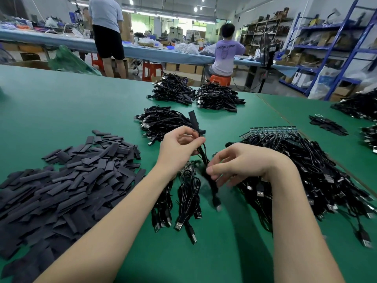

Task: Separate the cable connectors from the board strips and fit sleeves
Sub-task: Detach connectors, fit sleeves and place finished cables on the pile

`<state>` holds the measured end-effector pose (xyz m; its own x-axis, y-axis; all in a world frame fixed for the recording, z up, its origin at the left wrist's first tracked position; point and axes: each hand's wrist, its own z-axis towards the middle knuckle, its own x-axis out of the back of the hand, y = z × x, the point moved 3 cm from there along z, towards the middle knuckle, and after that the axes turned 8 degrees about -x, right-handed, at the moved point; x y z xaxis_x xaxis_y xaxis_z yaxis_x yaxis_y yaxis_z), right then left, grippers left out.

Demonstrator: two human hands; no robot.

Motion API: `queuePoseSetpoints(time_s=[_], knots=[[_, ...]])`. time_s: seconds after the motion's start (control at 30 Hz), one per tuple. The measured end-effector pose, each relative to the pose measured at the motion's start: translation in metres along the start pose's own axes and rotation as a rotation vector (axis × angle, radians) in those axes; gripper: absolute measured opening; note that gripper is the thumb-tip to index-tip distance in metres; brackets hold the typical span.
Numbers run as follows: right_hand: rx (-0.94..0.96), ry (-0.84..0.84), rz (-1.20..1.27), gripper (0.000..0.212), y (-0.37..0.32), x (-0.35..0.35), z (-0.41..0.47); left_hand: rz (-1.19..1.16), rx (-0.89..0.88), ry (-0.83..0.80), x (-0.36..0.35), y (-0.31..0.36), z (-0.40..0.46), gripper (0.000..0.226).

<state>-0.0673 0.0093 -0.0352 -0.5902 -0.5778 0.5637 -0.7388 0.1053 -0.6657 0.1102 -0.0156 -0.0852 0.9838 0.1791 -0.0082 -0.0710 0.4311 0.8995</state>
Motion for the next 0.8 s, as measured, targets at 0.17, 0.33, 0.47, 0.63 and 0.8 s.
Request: queuePoseSetpoints(time_s=[0.17, 0.33, 0.47, 0.63, 0.8], knots=[[0.004, -0.102, -0.010, 0.032, -0.006, -0.013, 0.001, 0.175, -0.148, 0.041, -0.002, 0.019, 0.026, 0.010], [-0.012, -0.044, -0.098, 0.035, 0.000, -0.017, 0.014, 0.764, -0.518, -0.070, 0.001, 0.064, 0.092, 0.004], [0.001, -0.063, -0.102, 0.037, -0.001, -0.022, 0.025, 1.289, -0.665, -0.201, -0.002, 0.067, 0.146, 0.015], [0.003, -0.058, -0.117, 0.034, 0.000, -0.028, 0.032, 1.561, -0.330, -0.412, 0.013, -0.007, 0.151, 0.028], [0.015, -0.057, -0.116, 0.028, 0.002, -0.028, 0.035, 1.544, -0.307, -0.425, 0.016, -0.040, 0.142, 0.029]])
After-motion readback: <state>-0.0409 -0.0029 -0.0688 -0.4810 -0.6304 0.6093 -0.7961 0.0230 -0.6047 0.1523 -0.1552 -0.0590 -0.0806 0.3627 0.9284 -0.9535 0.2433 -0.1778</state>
